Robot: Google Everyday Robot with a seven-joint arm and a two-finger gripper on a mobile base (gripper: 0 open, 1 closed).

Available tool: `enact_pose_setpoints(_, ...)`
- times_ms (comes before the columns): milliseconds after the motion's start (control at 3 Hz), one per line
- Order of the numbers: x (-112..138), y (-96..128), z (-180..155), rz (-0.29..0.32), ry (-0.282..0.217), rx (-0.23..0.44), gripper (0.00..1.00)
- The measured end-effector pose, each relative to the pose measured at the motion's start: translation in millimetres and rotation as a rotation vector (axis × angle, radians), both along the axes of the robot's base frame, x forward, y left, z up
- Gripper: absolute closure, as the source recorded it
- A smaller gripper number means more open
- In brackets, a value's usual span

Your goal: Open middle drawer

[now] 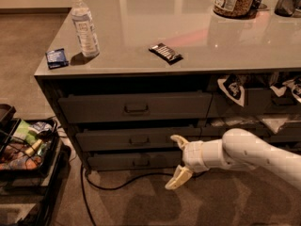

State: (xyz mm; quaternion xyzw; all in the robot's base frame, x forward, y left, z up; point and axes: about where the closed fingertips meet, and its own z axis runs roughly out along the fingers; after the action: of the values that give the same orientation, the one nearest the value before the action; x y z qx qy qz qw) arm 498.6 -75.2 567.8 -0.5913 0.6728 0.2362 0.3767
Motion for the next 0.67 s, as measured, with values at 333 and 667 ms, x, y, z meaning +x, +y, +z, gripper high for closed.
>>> enact_pose_setpoints(333, -6.7, 4.8, -32.2, 0.015, 0.069, 0.007, 0.0)
enact_pose_setpoints(667, -7.3, 5.1, -33.9, 0.015, 0.073, 0.007, 0.0)
